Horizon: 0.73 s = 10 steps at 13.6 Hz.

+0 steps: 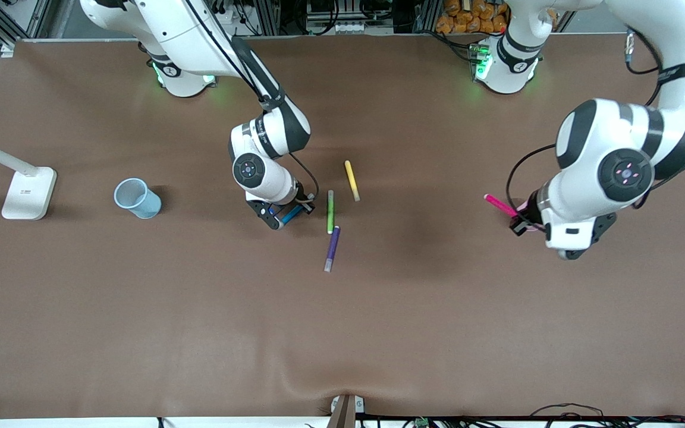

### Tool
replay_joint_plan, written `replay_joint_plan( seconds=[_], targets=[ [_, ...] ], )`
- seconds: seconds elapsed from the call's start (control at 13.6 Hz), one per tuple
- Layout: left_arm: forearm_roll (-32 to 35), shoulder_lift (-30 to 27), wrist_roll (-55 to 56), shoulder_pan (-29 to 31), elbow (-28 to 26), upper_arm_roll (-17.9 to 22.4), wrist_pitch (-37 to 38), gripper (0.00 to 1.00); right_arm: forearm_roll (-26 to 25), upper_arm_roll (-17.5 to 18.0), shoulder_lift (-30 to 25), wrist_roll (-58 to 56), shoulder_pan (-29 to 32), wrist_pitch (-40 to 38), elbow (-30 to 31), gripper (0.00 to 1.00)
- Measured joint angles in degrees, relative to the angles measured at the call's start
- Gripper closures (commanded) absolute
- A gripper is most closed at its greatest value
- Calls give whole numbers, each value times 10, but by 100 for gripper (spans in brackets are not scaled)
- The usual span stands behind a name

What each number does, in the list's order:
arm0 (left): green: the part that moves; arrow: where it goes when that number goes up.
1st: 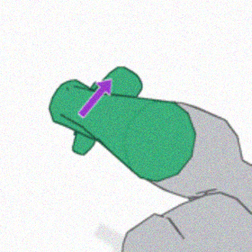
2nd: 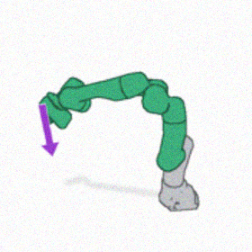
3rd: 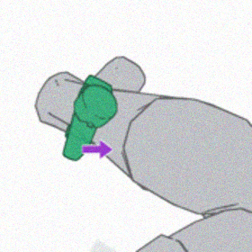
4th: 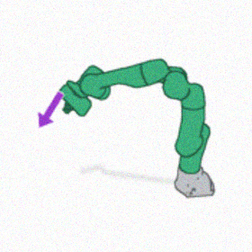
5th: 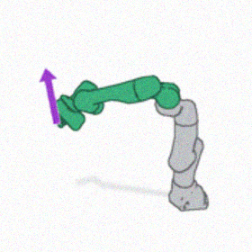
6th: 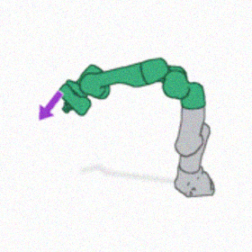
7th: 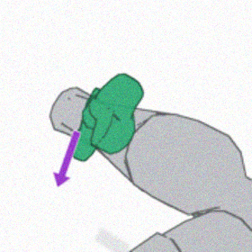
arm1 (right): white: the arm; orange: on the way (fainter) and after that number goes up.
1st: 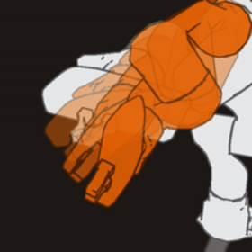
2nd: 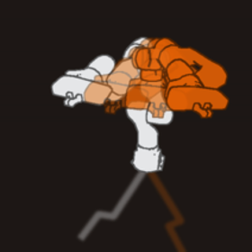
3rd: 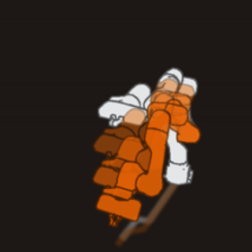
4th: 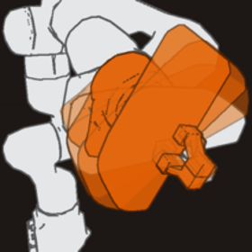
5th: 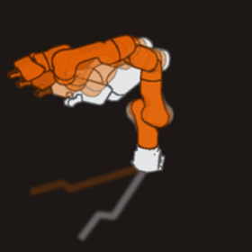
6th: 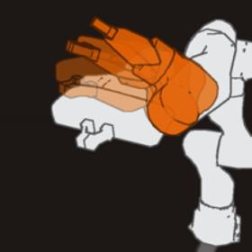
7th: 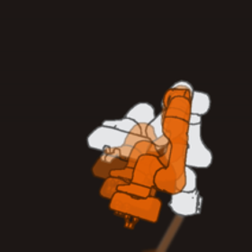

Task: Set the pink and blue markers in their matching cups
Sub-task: 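Carry the pink marker to the pink cup while the right gripper lifts the blue marker, then drop the pink marker in the pink cup while the right gripper nears the blue cup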

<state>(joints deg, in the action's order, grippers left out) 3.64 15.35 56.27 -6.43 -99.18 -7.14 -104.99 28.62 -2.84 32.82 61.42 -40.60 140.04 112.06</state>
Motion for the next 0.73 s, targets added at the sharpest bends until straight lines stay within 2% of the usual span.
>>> replay_joint_plan(
  seconds=[0.15,0.37,0.73],
  targets=[
    [7,-22,-26,19,-14,0,2,100,1,-3,0,0,0,-23,-4,100],
    [35,-39,-88,44,-23,1,12,100,3,-16,-14,1,19,-121,-28,100],
    [109,-42,-115,44,-27,-6,17,100,3,-22,-82,-53,158,-322,-57,100]
  ],
)
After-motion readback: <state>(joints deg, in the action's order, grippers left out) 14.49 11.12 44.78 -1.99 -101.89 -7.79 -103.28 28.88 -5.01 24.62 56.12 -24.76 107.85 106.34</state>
